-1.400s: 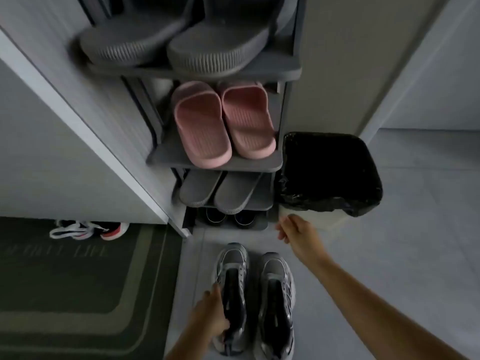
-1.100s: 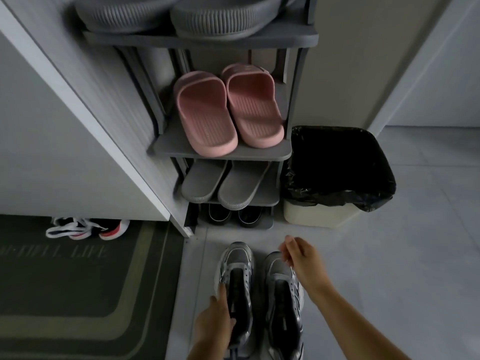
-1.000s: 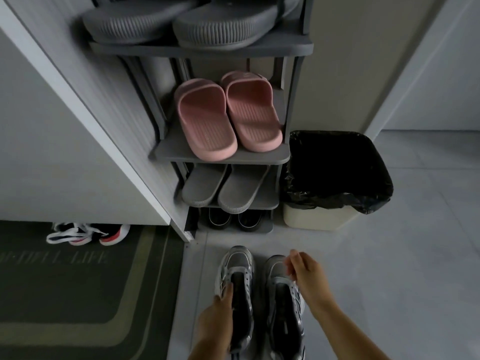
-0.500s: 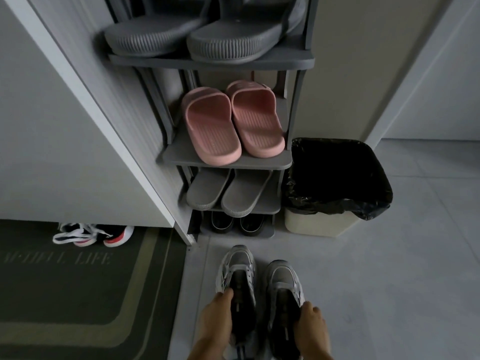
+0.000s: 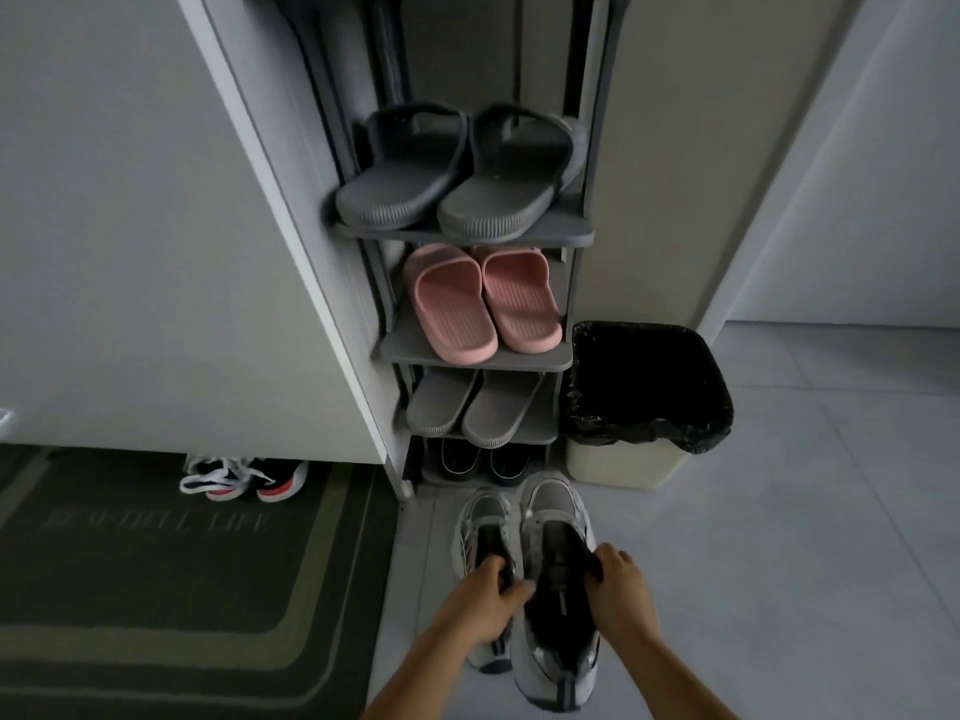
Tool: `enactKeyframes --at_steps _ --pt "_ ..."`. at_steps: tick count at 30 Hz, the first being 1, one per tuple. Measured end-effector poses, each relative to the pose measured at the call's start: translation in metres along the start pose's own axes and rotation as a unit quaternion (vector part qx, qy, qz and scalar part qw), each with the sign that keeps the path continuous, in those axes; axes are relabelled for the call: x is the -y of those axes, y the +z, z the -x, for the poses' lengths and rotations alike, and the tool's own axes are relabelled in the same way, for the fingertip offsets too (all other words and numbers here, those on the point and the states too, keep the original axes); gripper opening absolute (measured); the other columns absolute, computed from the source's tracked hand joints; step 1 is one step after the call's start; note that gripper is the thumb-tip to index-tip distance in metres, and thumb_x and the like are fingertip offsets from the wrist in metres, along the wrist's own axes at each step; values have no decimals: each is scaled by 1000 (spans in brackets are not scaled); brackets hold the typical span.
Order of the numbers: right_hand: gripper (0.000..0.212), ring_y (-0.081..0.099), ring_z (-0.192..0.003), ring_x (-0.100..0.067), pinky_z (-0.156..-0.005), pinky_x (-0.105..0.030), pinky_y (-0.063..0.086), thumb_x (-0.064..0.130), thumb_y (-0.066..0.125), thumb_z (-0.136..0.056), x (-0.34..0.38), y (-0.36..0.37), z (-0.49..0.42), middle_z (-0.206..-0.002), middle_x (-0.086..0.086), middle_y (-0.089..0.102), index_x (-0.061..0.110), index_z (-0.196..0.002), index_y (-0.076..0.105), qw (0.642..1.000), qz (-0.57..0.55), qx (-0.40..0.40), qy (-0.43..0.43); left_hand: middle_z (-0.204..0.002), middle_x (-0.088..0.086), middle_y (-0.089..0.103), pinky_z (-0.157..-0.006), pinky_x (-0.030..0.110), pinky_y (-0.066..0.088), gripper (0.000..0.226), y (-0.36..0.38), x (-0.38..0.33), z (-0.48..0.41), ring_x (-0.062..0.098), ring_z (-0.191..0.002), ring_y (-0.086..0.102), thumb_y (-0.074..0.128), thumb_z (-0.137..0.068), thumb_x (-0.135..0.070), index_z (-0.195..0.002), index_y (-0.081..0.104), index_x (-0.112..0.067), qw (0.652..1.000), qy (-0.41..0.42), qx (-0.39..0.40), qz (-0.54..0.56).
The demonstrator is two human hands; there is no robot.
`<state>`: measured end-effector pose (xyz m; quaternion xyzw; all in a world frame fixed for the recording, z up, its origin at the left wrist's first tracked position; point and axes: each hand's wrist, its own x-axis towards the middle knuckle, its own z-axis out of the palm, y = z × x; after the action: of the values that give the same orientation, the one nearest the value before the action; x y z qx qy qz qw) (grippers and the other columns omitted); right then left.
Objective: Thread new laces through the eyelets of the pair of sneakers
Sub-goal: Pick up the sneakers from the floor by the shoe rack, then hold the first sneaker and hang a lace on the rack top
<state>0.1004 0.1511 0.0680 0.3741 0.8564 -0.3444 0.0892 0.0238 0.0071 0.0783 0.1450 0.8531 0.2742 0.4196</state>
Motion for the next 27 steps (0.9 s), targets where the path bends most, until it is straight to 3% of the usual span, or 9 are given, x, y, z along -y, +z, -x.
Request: enactKeyframes --at_steps 4,10,14,16,19,22,27 --pt "10 49 -81 -26 -67 -29 34 13 39 -91 36 -39 35 -93 -7 49 14 -81 40 998 15 -32 -57 -129 0 54 -99 31 42 58 -12 -12 47 16 -116 52 65 -79 -36 -129 39 -19 995 44 10 85" --pt "9 43 -71 -18 -57 -26 31 17 42 -92 76 -92 72 -85 0 44 18 -84 44 976 19 -130 -174 -122 -4 53 -100 39 44 92 -27 -45 89 16 -115 53 73 -46 -43 -127 34 -22 965 107 -32 238" --pt "10 44 -64 -12 -50 -14 30 17 47 -92 88 -119 91 -84 3 48 13 -85 53 956 -40 -196 -216 -107 -19 47 -88 22 41 90 -43 -84 118 8 -107 47 80 -52 -30 -122 25 -31 938 164 -75 295" --pt "14 44 -61 -7 -50 -16 32 14 51 -90 95 -130 100 -80 2 50 16 -76 48 946 -76 -210 -237 -108 -13 50 -82 17 44 101 -55 -99 127 9 -104 50 83 -48 -26 -130 24 -24 924 182 -87 324" --pt "17 49 -63 -7 -51 -16 36 10 56 -87 100 -140 117 -75 3 52 15 -72 49 929 -131 -211 -275 -120 -4 53 -92 28 47 125 -71 -101 141 13 -109 55 83 -36 -36 -140 14 -24 909 200 -96 353" --pt "15 53 -67 -6 -54 -15 36 8 59 -85 103 -142 130 -74 8 53 18 -74 55 916 -164 -226 -290 -123 -5 55 -99 36 44 127 -76 -97 154 14 -110 56 85 -38 -37 -141 10 -33 912 200 -77 349" --pt "5 54 -67 -5 -56 -13 41 7 62 -83 115 -139 143 -76 14 52 11 -80 63 903 -179 -252 -298 -114 -9 57 -71 18 53 110 -72 -98 173 8 -101 59 82 -44 -27 -136 21 -33 895 224 -137 360"
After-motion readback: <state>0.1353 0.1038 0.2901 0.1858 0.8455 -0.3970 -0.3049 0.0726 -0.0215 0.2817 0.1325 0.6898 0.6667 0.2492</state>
